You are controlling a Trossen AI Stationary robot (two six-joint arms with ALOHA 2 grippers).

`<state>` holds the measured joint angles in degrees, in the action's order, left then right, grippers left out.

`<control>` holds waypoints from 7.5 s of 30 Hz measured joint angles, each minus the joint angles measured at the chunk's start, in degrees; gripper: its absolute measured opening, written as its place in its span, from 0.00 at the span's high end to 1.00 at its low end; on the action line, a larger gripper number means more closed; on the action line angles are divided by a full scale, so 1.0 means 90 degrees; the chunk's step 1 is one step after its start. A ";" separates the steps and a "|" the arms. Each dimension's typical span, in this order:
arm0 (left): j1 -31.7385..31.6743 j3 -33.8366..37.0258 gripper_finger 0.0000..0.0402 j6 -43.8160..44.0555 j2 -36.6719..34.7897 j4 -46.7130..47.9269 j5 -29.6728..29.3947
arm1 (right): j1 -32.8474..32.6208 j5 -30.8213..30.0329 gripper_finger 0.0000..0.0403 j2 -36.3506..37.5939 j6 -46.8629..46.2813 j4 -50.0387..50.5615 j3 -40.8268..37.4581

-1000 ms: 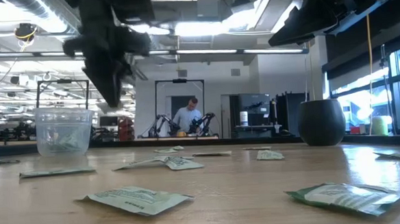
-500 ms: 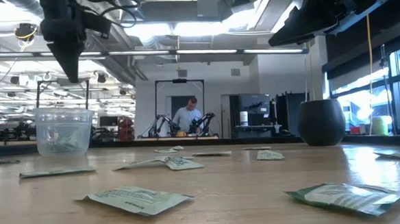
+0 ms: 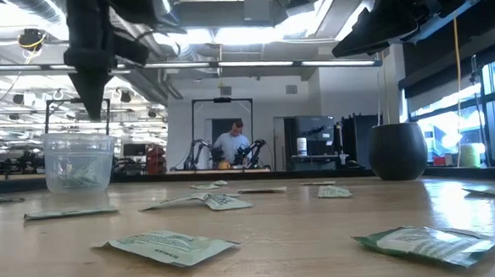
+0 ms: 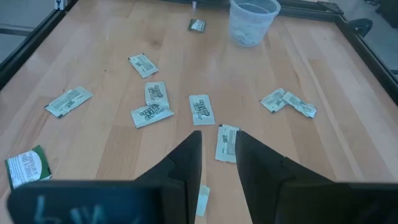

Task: Pick and place Stevia / Truvia into bins
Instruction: Put the white stevia packet into the left transparent container, then put the green stevia packet into the right transparent container

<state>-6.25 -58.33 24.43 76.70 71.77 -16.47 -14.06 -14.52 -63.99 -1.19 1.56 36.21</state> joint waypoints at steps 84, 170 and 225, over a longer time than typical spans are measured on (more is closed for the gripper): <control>0.4243 0.2364 0.56 0.4921 -0.0563 -0.1468 0.0364 | 0.0001 0.0000 0.75 -0.0001 -0.0169 0.0050 0.0000; 0.2626 0.2212 0.85 0.0171 -0.0619 -0.8021 0.0651 | -0.0042 0.0568 0.75 -0.3329 0.2854 -0.4528 0.1008; 0.2592 0.2200 0.85 -0.0131 -0.0621 -0.8816 0.1680 | -0.0251 0.0861 0.75 -0.4401 0.4490 -0.1531 0.3626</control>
<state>17.08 -38.52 23.24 71.11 -7.57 -1.34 -16.32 -6.77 -103.59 39.22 -12.21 68.84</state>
